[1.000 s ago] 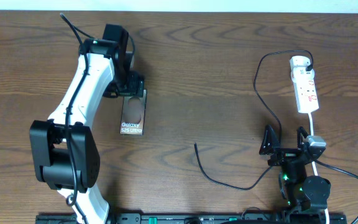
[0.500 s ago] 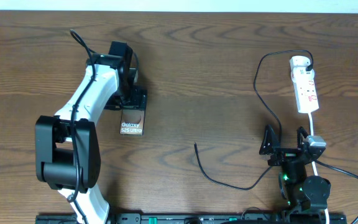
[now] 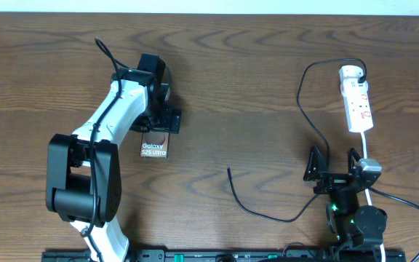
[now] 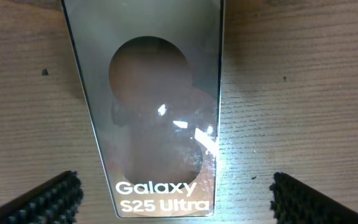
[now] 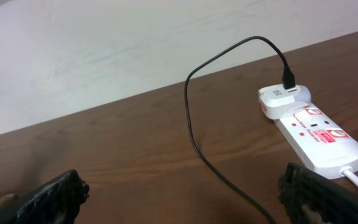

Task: Plug charger to phone and switch on socket
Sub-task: 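Move the left gripper over the phone and lower toward it, then lower the left gripper and close it on the phone's long edges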

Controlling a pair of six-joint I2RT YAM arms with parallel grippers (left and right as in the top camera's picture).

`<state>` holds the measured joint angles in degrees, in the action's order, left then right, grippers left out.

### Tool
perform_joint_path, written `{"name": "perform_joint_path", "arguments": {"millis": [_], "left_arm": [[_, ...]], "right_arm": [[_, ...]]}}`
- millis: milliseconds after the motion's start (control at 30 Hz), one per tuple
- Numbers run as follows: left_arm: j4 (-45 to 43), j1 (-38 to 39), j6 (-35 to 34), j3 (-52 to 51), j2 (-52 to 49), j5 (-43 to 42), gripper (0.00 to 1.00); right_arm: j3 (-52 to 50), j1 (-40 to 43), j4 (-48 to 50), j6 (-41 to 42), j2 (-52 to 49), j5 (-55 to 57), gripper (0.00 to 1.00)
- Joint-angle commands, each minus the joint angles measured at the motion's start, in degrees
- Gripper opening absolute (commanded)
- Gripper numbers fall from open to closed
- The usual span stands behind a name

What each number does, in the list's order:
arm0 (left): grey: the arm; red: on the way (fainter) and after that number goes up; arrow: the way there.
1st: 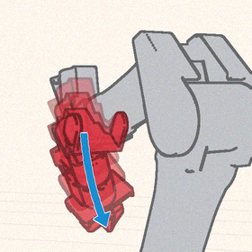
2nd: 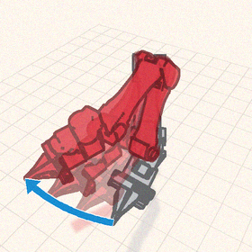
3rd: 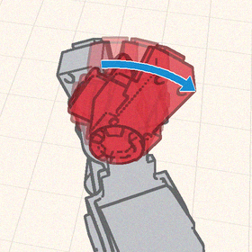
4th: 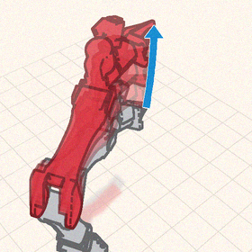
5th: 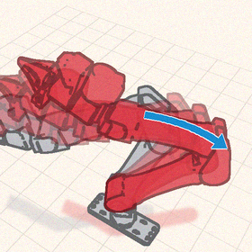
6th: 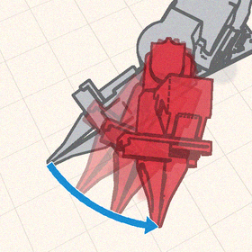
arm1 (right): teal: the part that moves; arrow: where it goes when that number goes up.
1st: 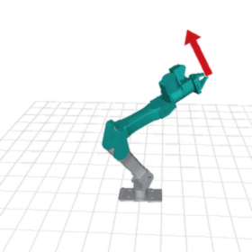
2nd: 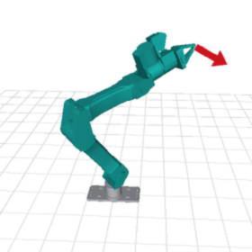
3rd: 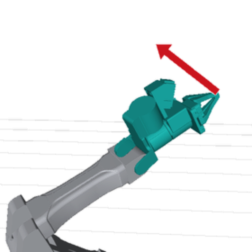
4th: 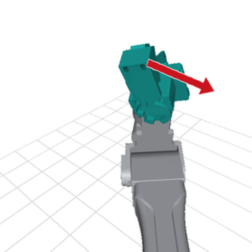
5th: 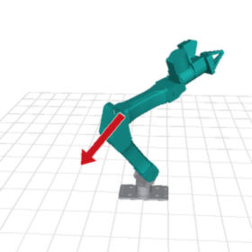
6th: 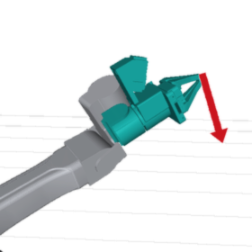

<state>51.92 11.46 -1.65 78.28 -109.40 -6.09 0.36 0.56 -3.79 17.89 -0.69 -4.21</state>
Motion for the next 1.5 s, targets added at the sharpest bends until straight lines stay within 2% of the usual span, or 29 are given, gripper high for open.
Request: {"name": "perform_joint_path", "arguments": {"millis": [0,400,633,1467], "left_arm": [[-0.13,-0.02,-0.15,-0.24,0.31,-0.31,0.98],[-3.45,-0.02,-0.13,-2.32,0.31,-0.26,0.98],[-3.98,-0.02,-0.15,-2.32,0.31,3.21,0.98],[-9.44,-0.02,-1.64,-3.82,-0.85,3.19,0.98]], "right_arm": [[-0.04,-0.76,-0.28,0.50,0.37,0.22,0.99],[-0.04,-0.76,-0.28,0.50,0.37,0.22,0.99],[-0.04,-0.76,-0.28,0.50,0.37,0.22,0.99],[-0.04,-0.76,-0.28,0.50,0.37,0.22,0.99]]}}
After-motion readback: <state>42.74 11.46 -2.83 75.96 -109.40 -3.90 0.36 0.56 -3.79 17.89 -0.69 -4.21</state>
